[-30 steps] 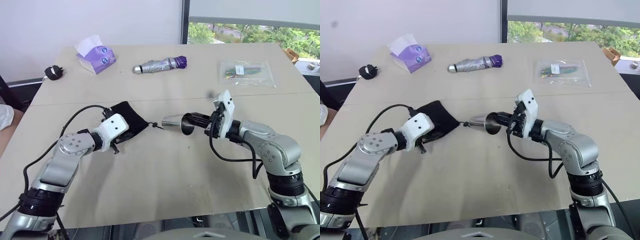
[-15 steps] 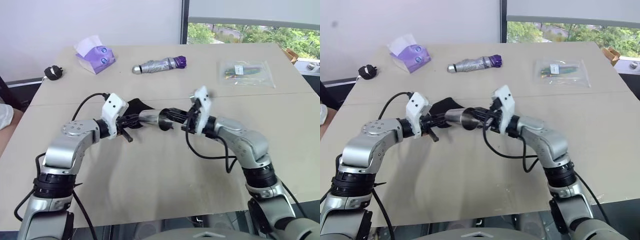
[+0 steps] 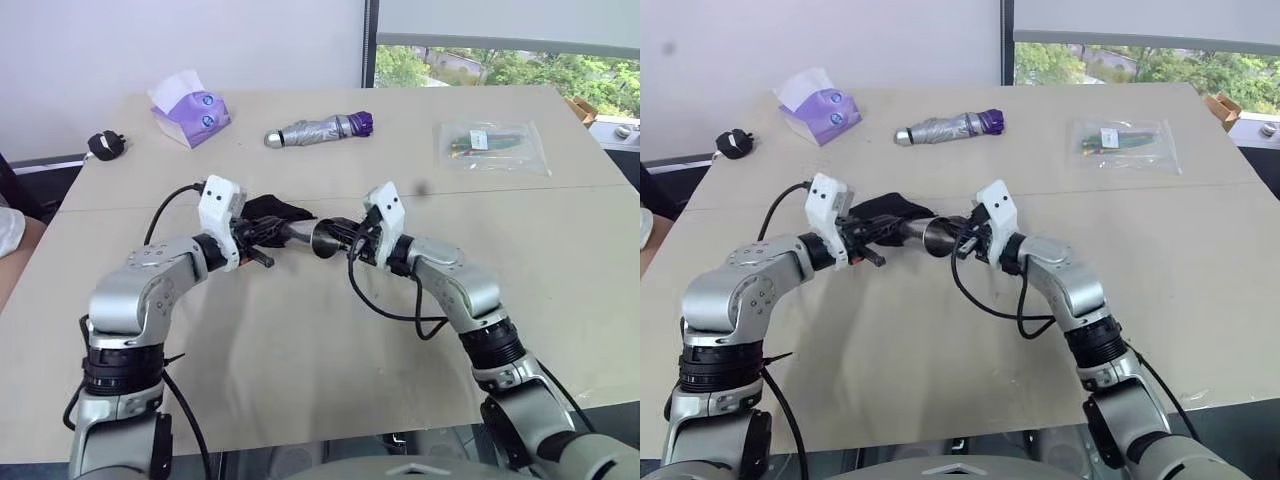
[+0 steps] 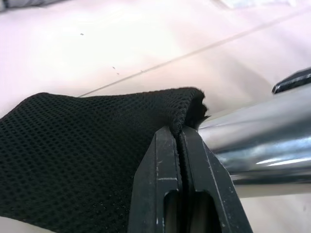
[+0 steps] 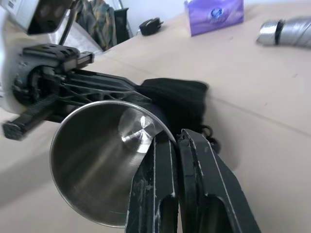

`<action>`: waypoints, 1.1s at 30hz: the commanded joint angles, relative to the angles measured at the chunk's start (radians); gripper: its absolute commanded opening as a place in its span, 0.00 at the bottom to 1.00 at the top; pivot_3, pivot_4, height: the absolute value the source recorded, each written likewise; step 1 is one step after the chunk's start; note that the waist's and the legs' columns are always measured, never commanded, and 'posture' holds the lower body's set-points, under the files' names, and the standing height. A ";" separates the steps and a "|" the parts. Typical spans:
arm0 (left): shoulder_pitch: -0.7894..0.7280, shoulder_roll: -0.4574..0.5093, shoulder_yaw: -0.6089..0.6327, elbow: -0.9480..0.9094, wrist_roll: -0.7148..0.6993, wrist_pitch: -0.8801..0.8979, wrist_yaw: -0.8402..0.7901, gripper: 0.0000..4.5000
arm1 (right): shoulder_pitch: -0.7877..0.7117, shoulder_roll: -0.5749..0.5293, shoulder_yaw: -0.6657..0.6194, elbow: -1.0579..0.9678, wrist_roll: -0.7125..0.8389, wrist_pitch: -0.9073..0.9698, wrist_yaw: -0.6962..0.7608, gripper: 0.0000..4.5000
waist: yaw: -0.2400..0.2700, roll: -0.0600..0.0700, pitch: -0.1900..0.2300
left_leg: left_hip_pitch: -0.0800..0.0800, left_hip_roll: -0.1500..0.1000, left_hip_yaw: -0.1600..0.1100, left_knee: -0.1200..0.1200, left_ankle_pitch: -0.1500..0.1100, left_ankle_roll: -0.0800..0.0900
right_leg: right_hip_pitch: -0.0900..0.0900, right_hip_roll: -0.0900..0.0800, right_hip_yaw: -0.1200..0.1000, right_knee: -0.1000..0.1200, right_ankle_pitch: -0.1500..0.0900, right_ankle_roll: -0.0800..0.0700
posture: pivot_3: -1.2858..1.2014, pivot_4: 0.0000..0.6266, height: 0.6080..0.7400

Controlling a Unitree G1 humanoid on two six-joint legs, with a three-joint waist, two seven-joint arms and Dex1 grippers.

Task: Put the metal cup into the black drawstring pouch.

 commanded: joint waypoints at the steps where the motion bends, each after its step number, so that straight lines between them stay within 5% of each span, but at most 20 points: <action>1: 0.004 -0.023 0.002 -0.101 -0.058 0.033 0.016 0.00 | -0.014 0.046 0.022 0.051 -0.043 -0.110 -0.005 0.00 | 0.000 0.000 0.000 | 0.000 0.000 0.000 0.000 0.000 0.000 | 0.000 0.000 0.001 0.000 0.000 0.000 | 0.52 0.24 1.00; 13: 0.024 -0.051 0.050 -0.190 -0.147 0.141 0.091 0.00 | -0.093 0.291 -0.163 0.323 0.110 -0.148 -0.036 0.00 | 0.001 0.000 0.000 | 0.001 0.000 0.000 0.000 0.000 -0.001 | 0.000 -0.002 0.003 0.000 0.000 0.000 | 0.52 0.24 1.00; 17: 0.029 -0.045 0.094 -0.176 -0.156 0.159 0.127 0.00 | -0.081 0.264 -0.158 0.302 0.118 -0.148 -0.031 0.00 | -0.001 0.000 0.000 | 0.000 0.000 0.000 0.000 0.000 -0.001 | 0.000 -0.002 0.004 0.000 0.000 0.000 | 0.52 0.24 1.00; 24: 0.019 -0.091 0.234 -0.076 -0.221 0.322 0.253 0.00 | 0.053 0.080 -0.114 -0.021 0.185 0.058 0.073 0.00 | 0.001 0.000 0.000 | 0.000 -0.001 -0.001 -0.001 0.000 -0.001 | 0.000 -0.005 0.001 0.000 0.000 0.000 | 0.52 0.24 1.00; 33: -0.018 -0.133 0.342 -0.040 -0.293 0.447 0.321 0.00 | 0.044 0.140 -0.140 0.031 0.221 0.077 0.068 0.00 | -0.002 0.000 0.000 | 0.001 -0.001 -0.002 -0.001 0.000 -0.001 | 0.000 -0.002 0.001 0.001 0.000 0.000 | 0.52 0.24 1.00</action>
